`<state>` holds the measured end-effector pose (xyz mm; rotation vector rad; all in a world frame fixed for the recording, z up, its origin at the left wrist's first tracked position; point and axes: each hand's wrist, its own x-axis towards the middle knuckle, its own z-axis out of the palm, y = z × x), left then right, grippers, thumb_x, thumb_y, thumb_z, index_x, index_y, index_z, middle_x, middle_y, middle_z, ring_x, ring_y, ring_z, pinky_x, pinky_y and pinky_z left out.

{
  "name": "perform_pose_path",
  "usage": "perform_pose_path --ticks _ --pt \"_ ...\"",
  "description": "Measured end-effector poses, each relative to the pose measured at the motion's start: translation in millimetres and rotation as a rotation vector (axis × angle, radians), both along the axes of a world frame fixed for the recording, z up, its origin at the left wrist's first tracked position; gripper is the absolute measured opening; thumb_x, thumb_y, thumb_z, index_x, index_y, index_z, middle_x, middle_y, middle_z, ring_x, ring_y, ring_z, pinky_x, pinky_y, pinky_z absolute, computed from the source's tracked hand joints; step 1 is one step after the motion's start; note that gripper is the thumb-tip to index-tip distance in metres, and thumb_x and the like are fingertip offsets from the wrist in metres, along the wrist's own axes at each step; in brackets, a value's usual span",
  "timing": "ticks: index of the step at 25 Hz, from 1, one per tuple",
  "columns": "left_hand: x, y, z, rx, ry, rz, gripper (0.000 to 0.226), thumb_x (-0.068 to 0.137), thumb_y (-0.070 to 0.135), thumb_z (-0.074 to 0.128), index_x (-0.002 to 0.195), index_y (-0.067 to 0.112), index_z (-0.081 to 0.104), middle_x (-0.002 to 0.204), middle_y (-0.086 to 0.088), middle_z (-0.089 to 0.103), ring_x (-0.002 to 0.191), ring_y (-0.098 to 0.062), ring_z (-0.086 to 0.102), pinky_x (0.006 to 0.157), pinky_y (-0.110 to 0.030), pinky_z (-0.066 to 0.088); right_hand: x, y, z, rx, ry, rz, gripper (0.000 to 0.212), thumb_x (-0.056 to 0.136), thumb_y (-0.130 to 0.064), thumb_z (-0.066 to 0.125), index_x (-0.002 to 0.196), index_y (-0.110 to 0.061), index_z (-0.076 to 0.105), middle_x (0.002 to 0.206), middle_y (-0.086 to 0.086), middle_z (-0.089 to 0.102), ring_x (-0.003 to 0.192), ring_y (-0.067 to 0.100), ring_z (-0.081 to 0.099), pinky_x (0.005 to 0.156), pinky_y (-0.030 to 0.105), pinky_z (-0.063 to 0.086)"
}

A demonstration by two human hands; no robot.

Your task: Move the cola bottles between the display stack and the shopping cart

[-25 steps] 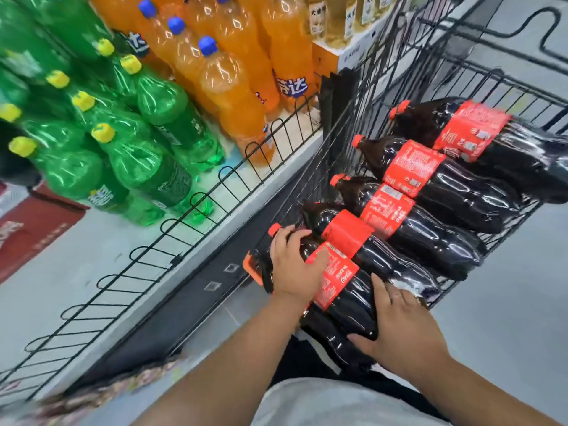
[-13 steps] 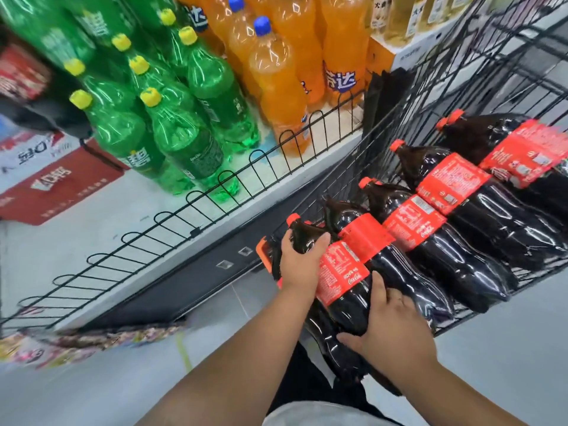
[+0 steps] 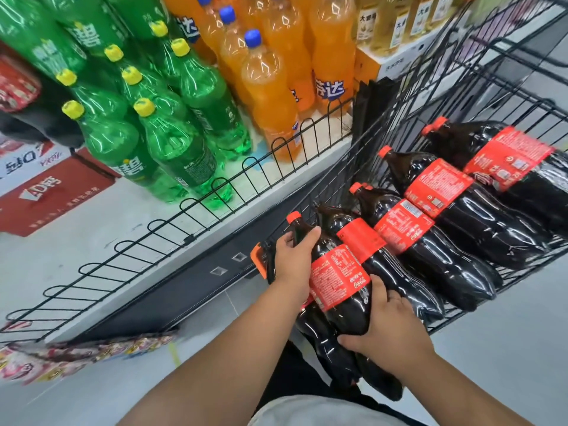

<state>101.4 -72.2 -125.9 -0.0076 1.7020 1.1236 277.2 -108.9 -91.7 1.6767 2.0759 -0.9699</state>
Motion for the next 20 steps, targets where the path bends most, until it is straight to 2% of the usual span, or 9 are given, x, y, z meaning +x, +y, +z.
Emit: perform_pose_path --ticks 2,4,7,9,12,14,16,20 --pt "-3 2 5 0.010 -0.105 -0.048 0.057 0.079 0.039 0.086 0.125 0.019 0.059 0.110 -0.011 0.076 0.093 -0.030 0.075 0.092 -0.052 0.059 4 -1 -1 -0.012 0.046 -0.041 0.131 0.060 -0.074 0.072 0.152 -0.021 -0.005 0.138 0.007 0.042 0.131 0.025 0.037 0.104 0.038 0.042" --pt "-3 5 11 0.017 -0.163 -0.102 0.052 0.083 0.038 0.083 0.124 0.019 0.058 0.107 -0.013 0.076 0.087 -0.029 0.075 0.085 -0.047 0.061 7 -1 -1 -0.021 0.095 -0.075 0.130 0.057 -0.073 0.074 0.150 -0.023 -0.002 0.137 0.006 0.044 0.130 0.025 0.039 0.104 0.039 0.043" --pt "0 10 26 0.044 -0.150 -0.170 0.046 0.086 0.038 0.080 0.121 0.024 0.053 0.104 -0.010 0.073 0.084 -0.026 0.073 0.080 -0.043 0.059 11 -1 4 0.014 0.162 -0.118 0.126 0.055 -0.069 0.078 0.148 -0.027 0.004 0.134 0.006 0.047 0.126 0.026 0.043 0.101 0.039 0.043" --pt "1 11 37 0.079 -0.117 -0.214 0.044 0.087 0.040 0.078 0.121 0.025 0.053 0.103 -0.008 0.073 0.086 -0.025 0.072 0.082 -0.043 0.058 14 1 11 0.049 0.197 -0.131 0.125 0.053 -0.068 0.080 0.147 -0.028 0.007 0.132 0.006 0.047 0.124 0.027 0.044 0.099 0.041 0.044" --pt "5 7 50 0.150 -0.099 -0.211 0.064 0.079 0.048 0.083 0.129 0.021 0.054 0.109 -0.011 0.075 0.095 -0.029 0.074 0.092 -0.051 0.057 17 4 23 0.097 0.282 -0.150 0.125 0.046 -0.071 0.077 0.144 -0.031 0.011 0.128 0.004 0.050 0.120 0.027 0.048 0.095 0.043 0.048" --pt "8 2 60 0.209 -0.094 -0.191 0.076 0.072 0.051 0.085 0.132 0.018 0.054 0.111 -0.013 0.075 0.098 -0.032 0.073 0.092 -0.051 0.057 15 4 32 0.110 0.341 -0.158 0.124 0.043 -0.073 0.076 0.143 -0.033 0.014 0.128 0.000 0.051 0.119 0.026 0.050 0.095 0.045 0.048" --pt "7 -3 71 0.265 -0.067 -0.170 0.075 0.070 0.049 0.087 0.130 0.020 0.052 0.112 -0.013 0.073 0.100 -0.032 0.072 0.093 -0.052 0.057 11 3 40 0.116 0.406 -0.174 0.123 0.040 -0.073 0.077 0.141 -0.033 0.018 0.127 -0.003 0.053 0.117 0.024 0.053 0.094 0.047 0.049" --pt "-2 -20 83 0.371 -0.022 -0.104 0.097 0.047 0.051 0.093 0.129 0.018 0.054 0.114 -0.017 0.073 0.096 -0.032 0.072 0.093 -0.054 0.057 1 -4 53 0.137 0.492 -0.147 0.126 0.037 -0.067 0.081 0.143 -0.030 0.024 0.125 -0.003 0.056 0.115 0.022 0.055 0.096 0.043 0.048"
